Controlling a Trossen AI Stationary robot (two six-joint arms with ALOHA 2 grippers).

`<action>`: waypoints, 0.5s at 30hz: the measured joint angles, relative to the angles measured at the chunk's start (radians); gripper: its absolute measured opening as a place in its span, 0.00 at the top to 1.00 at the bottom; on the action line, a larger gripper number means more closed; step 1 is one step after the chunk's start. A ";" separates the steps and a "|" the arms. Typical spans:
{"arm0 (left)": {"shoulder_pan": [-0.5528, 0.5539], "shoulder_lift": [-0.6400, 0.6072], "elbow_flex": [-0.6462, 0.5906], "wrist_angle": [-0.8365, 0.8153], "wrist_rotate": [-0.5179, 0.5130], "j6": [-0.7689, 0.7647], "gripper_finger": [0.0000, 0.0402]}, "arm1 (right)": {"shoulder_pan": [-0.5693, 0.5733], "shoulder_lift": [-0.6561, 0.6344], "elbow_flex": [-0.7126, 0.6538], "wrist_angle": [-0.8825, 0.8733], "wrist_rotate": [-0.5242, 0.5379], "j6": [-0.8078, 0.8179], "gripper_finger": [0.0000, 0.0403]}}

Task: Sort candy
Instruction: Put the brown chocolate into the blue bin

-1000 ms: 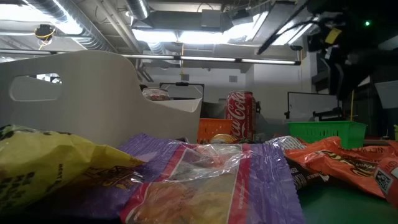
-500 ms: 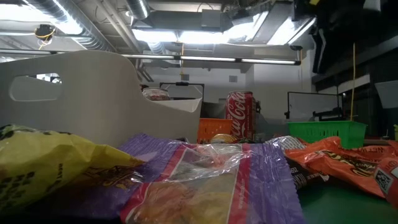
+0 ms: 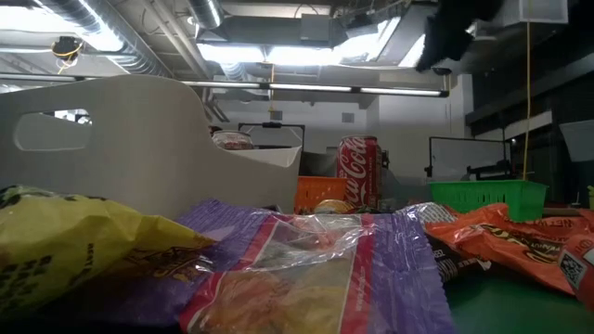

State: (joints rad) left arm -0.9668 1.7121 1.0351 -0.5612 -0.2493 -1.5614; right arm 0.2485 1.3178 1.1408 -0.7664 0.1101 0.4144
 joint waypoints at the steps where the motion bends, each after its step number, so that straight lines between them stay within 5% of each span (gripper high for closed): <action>1: 0.000 -0.011 0.000 0.001 0.013 0.000 0.84 | 0.000 0.000 0.000 0.031 -0.004 0.000 0.58; 8: 0.000 -0.077 0.000 0.060 0.056 0.001 0.84 | 0.001 0.000 0.000 0.199 -0.017 0.001 0.58; 15: 0.014 -0.097 0.002 0.208 -0.121 0.110 0.84 | 0.000 0.000 0.000 0.328 -0.044 0.185 0.58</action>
State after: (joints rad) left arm -0.9531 1.6154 1.0370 -0.3530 -0.3708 -1.4519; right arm 0.2489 1.3181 1.1404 -0.4387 0.0659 0.5993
